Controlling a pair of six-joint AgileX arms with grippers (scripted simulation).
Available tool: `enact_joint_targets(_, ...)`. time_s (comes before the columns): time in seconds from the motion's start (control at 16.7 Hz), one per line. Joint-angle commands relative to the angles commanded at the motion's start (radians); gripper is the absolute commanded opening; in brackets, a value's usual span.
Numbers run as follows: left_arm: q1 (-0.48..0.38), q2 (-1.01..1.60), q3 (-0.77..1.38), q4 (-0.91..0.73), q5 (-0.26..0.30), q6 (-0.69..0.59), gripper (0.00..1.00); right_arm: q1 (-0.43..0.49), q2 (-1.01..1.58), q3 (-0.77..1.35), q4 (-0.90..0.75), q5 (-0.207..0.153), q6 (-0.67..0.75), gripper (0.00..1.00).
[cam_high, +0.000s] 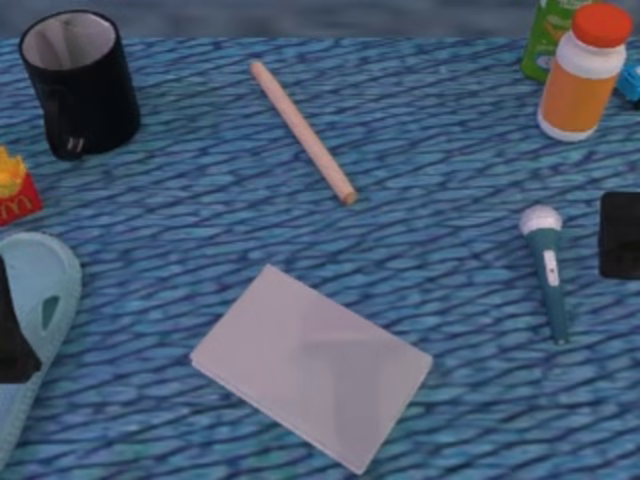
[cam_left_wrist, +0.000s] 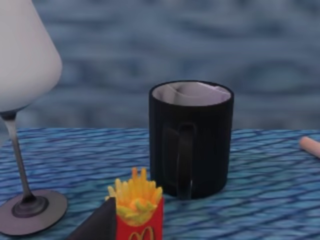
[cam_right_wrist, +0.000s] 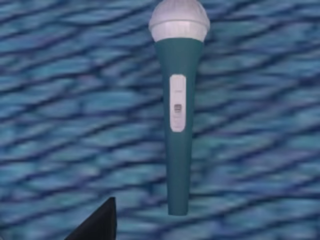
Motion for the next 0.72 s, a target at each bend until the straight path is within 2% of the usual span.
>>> enact_joint_targets(0.36,0.0,0.0,0.0,0.0,0.0,0.0,1.0,0.086,0.453,0.31,-0.234,0.008,0.094,1.0)
enact_joint_targets(0.72,0.0,0.0,0.0,0.0,0.0,0.0,1.0,0.113,0.589,0.398,-0.324,0.016,0.123,1.0)
